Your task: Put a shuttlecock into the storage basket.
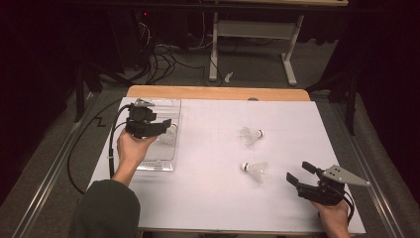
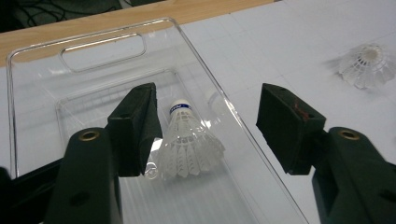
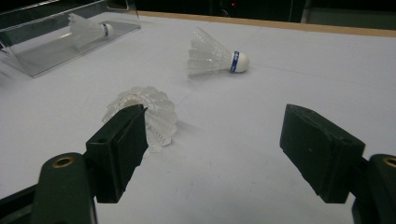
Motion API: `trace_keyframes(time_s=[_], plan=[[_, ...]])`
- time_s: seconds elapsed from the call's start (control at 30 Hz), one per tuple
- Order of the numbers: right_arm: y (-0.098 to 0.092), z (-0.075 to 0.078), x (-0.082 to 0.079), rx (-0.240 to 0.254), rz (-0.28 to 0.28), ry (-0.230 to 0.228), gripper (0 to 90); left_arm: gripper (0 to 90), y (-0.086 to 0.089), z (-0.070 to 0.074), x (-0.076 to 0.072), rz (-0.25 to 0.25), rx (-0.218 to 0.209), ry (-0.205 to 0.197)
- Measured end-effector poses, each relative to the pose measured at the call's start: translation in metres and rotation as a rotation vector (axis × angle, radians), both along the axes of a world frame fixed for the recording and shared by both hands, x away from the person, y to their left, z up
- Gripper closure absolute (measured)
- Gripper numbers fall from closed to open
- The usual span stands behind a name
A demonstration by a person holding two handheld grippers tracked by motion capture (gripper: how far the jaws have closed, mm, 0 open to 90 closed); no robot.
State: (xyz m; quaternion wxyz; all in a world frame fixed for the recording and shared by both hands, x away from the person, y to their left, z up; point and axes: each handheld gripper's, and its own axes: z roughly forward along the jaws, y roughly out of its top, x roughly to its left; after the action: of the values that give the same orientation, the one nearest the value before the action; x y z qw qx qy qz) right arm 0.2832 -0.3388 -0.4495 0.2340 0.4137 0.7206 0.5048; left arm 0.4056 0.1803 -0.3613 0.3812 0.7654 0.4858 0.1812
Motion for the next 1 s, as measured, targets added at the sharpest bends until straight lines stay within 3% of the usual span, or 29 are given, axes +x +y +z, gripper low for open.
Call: trace_keyframes(time_s=[0.2, 0.43, 1.0], plan=[[0.0, 0.0, 0.0, -0.001, 0.0, 0.0, 23.6, 40.5, 0.001, 0.001, -0.01, -0.017, -0.03, -0.032], [0.0, 0.0, 0.0, -0.003, 0.001, -0.001, 23.6, 40.3, 0.0, 0.001, -0.02, -0.028, -0.035, -0.059], [0.0, 0.0, 0.0, -0.003, 0.001, -0.002, 23.6, 39.4, 0.001, -0.003, -0.033, -0.043, -0.054, -0.08]])
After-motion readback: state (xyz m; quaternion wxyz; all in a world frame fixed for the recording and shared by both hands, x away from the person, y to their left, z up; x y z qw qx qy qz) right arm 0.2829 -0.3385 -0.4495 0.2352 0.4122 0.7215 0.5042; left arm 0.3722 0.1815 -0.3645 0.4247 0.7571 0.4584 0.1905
